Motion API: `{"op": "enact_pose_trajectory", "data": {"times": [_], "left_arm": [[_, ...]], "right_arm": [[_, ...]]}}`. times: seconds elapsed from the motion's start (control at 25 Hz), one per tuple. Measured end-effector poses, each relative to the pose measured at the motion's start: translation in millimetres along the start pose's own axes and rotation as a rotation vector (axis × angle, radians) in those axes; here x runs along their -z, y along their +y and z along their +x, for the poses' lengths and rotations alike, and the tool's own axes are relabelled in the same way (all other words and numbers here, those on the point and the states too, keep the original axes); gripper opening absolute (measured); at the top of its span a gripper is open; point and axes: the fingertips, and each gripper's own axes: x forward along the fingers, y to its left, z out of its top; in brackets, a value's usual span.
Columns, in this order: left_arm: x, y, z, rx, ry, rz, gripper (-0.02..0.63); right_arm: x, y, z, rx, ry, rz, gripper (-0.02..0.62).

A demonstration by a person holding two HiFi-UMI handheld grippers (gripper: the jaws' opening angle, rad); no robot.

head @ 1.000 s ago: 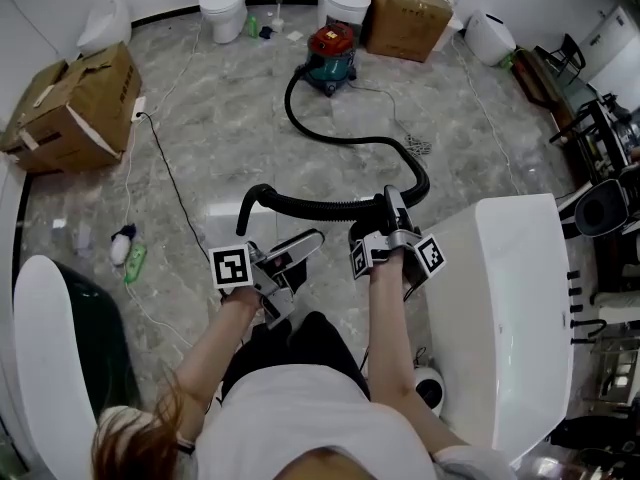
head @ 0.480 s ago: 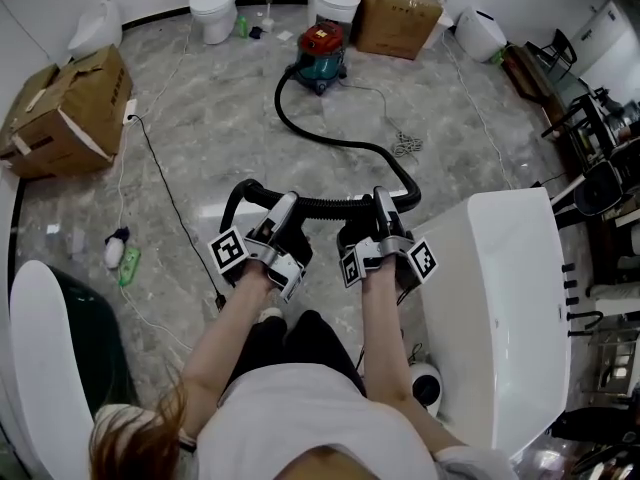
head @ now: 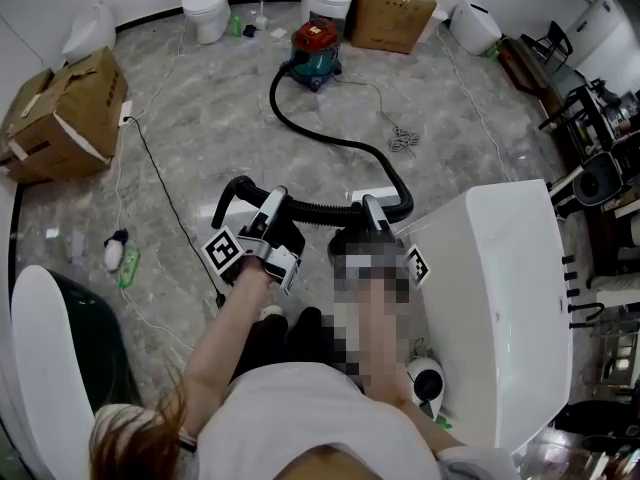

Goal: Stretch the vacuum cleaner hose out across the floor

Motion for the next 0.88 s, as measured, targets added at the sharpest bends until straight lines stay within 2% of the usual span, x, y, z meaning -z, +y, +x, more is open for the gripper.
{"op": "enact_pose_trajectory", "data": {"times": [0.44,0.64,0.88], "left_arm": [[0,-5,-3,0.074,0.071,0.012,0.188],[1,-9,-1,0.085,0.135,0.09,0.181],[2,-8,-2,0.062,0.222,0.215,0.179]], "right_arm": [[10,-35,-27,0.002,0.029,0.121,0.173],[19,-64,-39,0.035,0.047,0.219,0.175],[43,-105,-52,0.135,0.132,0.327,0.187]]}}
